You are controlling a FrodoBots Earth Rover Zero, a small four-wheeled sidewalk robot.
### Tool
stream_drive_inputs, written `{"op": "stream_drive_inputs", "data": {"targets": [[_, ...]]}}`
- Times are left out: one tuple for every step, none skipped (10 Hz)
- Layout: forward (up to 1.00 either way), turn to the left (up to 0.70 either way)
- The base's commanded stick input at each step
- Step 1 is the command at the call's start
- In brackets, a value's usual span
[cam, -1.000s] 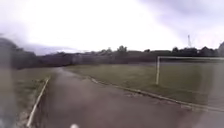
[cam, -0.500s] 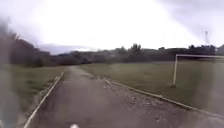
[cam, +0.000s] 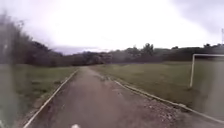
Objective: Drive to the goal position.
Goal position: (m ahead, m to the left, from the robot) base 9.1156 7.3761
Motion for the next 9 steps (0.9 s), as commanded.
{"op": "stream_drive_inputs", "data": {"targets": [[0.70, 0.00], [0.70, 0.00], [0.70, 0.01], [0.70, 0.13], [0.70, 0.35], [0.70, 0.35], [0.70, 0.35], [0.70, 0.35], [0.70, 0.35]]}}
